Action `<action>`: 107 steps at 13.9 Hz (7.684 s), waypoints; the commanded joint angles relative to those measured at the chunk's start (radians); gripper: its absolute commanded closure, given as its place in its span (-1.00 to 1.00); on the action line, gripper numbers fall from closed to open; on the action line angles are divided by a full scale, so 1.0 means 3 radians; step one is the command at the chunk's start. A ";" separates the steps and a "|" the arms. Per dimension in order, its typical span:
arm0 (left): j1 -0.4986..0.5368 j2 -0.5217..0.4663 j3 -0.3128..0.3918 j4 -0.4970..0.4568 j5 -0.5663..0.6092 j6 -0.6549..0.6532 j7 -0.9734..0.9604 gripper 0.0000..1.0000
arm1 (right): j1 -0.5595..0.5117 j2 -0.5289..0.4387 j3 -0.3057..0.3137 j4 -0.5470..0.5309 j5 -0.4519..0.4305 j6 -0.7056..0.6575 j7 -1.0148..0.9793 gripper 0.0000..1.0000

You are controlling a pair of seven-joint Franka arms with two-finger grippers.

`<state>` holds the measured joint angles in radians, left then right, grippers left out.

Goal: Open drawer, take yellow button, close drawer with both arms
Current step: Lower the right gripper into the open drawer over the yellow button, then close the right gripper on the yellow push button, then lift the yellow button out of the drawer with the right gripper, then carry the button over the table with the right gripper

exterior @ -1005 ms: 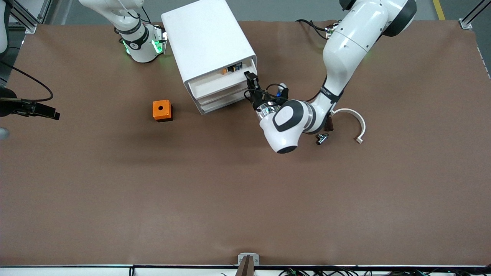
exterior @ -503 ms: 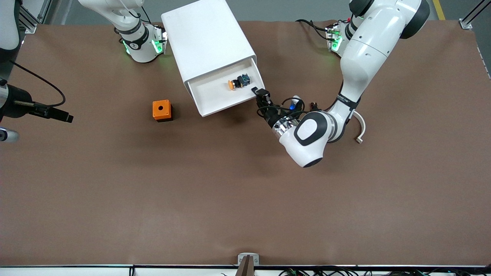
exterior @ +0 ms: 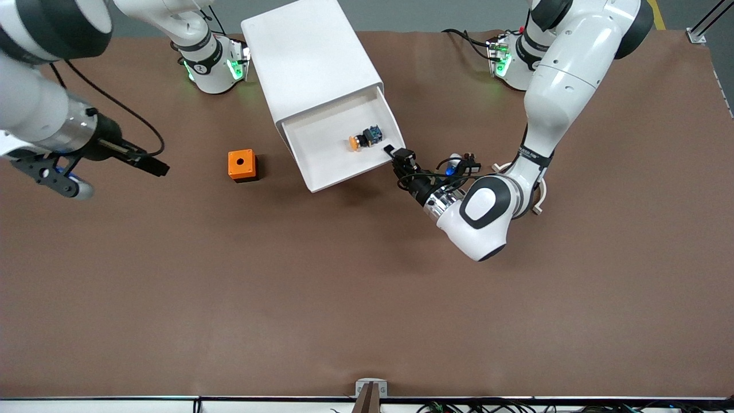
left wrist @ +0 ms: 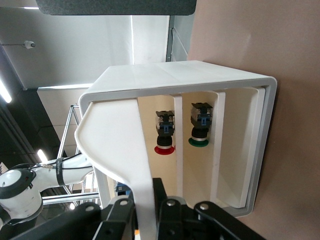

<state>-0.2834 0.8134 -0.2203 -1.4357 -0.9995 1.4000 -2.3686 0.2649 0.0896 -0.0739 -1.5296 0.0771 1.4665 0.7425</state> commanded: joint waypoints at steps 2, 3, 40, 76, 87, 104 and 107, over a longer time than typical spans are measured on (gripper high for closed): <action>0.0014 -0.0017 -0.0007 -0.0010 -0.0058 0.0068 0.0173 -0.07 | 0.0247 -0.0145 -0.0030 -0.0035 0.0126 -0.0026 0.0556 -1.00; 0.0029 -0.0022 -0.0007 -0.0005 -0.0104 0.0068 0.0412 -0.62 | 0.0303 -0.0160 -0.0030 -0.0045 0.0192 -0.0015 0.0668 -1.00; -0.0150 -0.0569 -0.0007 0.0603 0.2381 0.1612 0.4147 -1.00 | 0.2415 0.0780 -0.0040 -0.0322 -0.0257 0.1565 0.3967 -0.99; -0.0226 -0.0538 -0.0002 0.0583 0.2396 0.1618 0.4147 -1.00 | 0.2482 0.0949 -0.0035 -0.0286 -0.0195 0.1616 0.3819 0.92; -0.0303 -0.0533 0.0003 0.0578 0.2497 0.1618 0.4127 -1.00 | 0.1992 0.0878 -0.0045 0.0154 0.0081 0.0962 0.2870 0.99; -0.0870 -0.0538 0.0003 0.0419 0.3061 0.1669 0.3764 -1.00 | 0.0018 0.0785 -0.0066 -0.0121 -0.0037 0.1017 -0.0632 0.99; -0.0937 -0.0543 -0.0002 0.0404 0.3061 0.1669 0.3738 -1.00 | -0.0207 0.0816 -0.0066 -0.0270 -0.0124 0.1278 -0.1047 0.99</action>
<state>-0.5495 0.6727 -0.2236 -1.2897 -0.1017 1.8868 -1.2275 0.2410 0.3431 -0.1137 -1.5729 0.0632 1.8064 0.4915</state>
